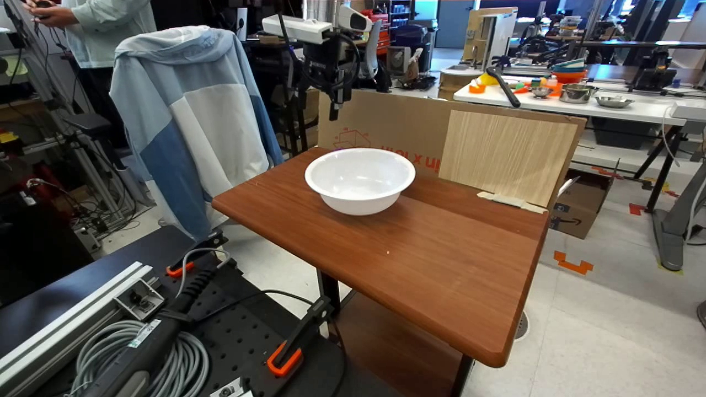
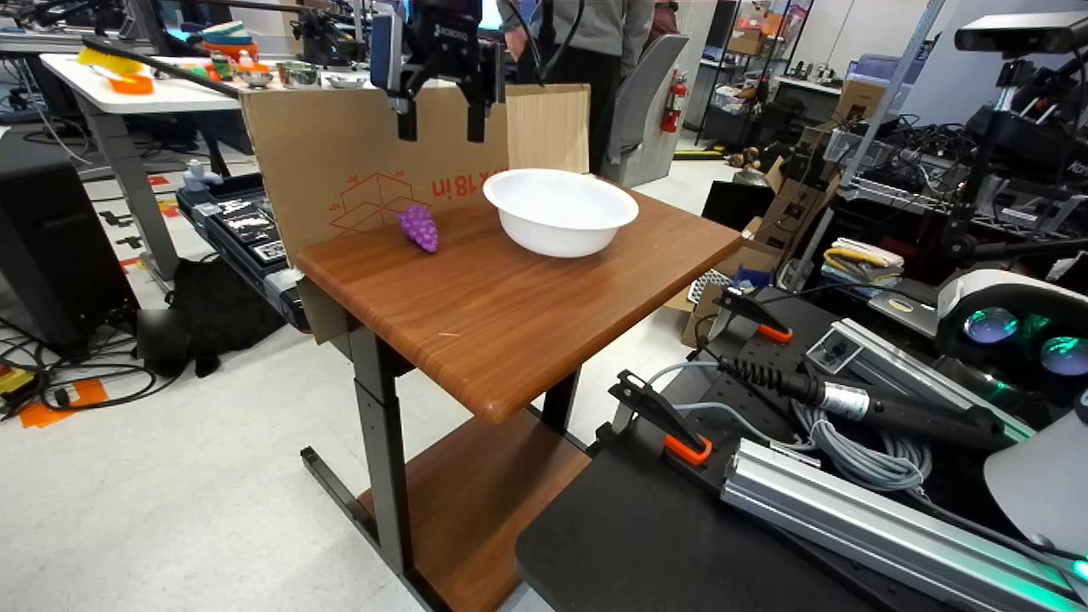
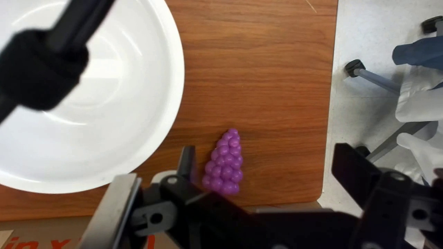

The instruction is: Put the plastic grapes in the white bowl

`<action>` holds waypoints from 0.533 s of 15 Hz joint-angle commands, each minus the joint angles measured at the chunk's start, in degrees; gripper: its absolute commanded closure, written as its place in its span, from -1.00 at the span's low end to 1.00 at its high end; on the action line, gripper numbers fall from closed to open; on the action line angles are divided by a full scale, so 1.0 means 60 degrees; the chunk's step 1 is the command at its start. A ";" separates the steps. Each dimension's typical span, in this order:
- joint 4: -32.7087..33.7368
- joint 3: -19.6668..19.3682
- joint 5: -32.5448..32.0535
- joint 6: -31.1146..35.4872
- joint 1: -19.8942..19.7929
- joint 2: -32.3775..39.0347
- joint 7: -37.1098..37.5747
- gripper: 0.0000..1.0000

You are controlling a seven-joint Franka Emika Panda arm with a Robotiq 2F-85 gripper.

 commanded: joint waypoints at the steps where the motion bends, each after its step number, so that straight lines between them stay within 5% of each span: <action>1: 0.1359 -0.0009 -0.0384 -0.0734 0.0167 0.0914 0.0547 -1.00; 8: 0.2745 -0.0115 -0.0613 -0.1550 0.0125 0.2224 0.0834 -1.00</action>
